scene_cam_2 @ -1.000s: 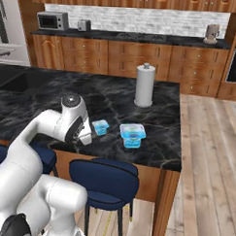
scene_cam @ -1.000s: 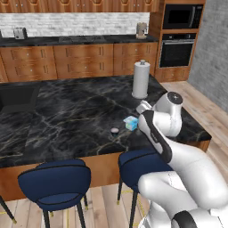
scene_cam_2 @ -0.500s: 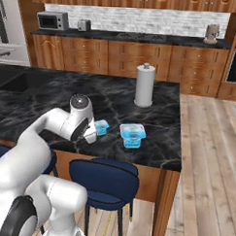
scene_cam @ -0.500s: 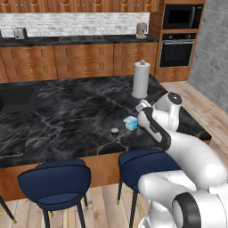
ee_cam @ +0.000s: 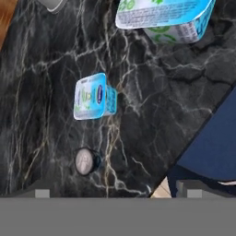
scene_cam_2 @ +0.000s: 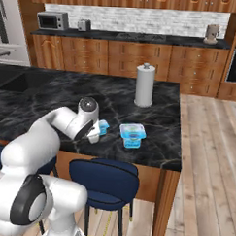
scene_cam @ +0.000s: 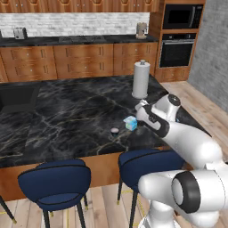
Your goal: Stack the yogurt containers by placing the smaller containers on top of the larger containers.
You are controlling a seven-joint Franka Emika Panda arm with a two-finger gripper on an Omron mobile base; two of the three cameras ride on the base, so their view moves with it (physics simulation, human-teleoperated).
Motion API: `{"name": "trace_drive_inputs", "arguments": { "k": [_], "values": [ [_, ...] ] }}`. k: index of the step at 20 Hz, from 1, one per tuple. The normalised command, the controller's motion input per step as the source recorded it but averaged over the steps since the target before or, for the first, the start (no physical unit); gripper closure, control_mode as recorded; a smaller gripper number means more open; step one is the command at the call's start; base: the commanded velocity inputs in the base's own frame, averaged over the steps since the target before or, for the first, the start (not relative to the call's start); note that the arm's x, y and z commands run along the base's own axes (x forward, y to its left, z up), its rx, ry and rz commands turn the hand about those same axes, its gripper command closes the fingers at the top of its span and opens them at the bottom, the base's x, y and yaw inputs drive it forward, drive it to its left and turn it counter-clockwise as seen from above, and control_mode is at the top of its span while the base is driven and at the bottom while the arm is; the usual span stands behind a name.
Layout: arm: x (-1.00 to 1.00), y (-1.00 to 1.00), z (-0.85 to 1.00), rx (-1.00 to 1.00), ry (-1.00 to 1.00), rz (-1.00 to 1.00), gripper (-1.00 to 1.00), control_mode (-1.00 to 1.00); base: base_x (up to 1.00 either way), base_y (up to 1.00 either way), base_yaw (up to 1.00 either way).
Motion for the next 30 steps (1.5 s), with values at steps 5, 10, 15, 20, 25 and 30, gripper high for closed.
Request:
{"name": "trace_drive_inputs", "arguments": {
  "k": [5, 10, 15, 20, 25, 30],
  "values": [
    [0.3, 0.0, -0.17, 0.0, 0.0, -0.04, -1.0, -1.0, 0.0, 0.0, 0.0],
    [0.16, 0.0, -0.16, 0.0, 0.0, -0.02, -1.0, -1.0, 0.0, 0.0, 0.0],
    [0.17, 0.0, -0.15, 0.0, 0.0, 0.0, -1.0, -1.0, 0.0, 0.0, 0.0],
    [0.13, 0.0, -0.15, 0.0, 0.0, 0.0, -1.0, -1.0, 0.0, 0.0, 0.0],
    [0.12, -0.05, -0.14, 0.0, 0.0, 0.0, -1.0, -1.0, 0.0, 0.0, 0.0],
    [0.16, -0.04, -0.13, 0.0, 0.0, 0.0, -1.0, -1.0, 0.0, 0.0, 0.0]
  ]
}}
